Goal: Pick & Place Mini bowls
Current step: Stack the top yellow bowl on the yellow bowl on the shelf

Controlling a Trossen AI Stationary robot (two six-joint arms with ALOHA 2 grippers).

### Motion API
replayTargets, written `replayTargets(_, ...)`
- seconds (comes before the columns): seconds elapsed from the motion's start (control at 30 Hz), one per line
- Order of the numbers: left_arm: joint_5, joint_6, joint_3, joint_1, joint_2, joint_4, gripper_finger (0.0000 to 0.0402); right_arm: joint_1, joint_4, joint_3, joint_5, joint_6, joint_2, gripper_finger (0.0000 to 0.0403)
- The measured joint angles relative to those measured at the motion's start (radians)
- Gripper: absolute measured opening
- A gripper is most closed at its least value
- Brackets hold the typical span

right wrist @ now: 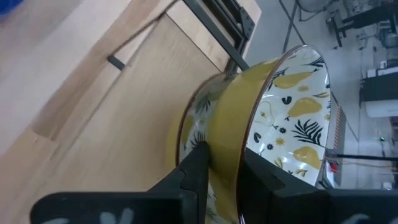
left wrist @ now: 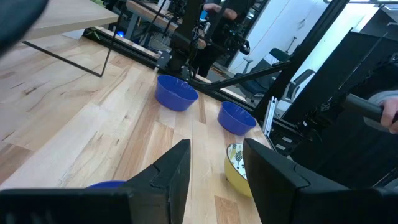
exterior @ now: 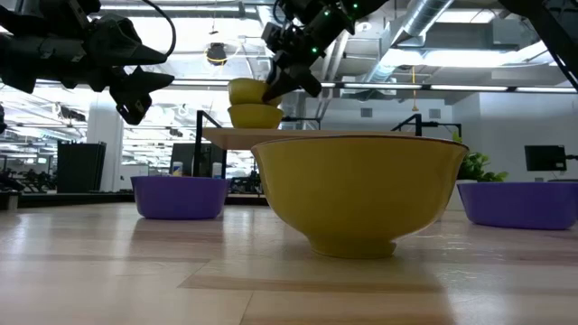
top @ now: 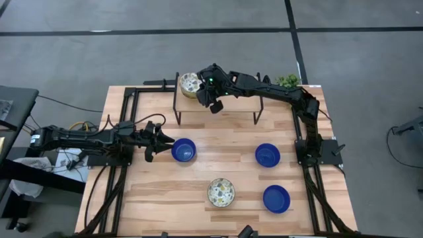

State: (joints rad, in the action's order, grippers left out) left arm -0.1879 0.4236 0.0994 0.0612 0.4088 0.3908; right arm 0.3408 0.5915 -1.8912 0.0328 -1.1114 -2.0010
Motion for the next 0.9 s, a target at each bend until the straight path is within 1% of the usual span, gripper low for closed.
replayTargets(0.9,0.0,0.0,0.0,0.0,0.0,0.0,0.0145,0.001,0.051,0.0,-0.003,0.015,0.0,0.0057)
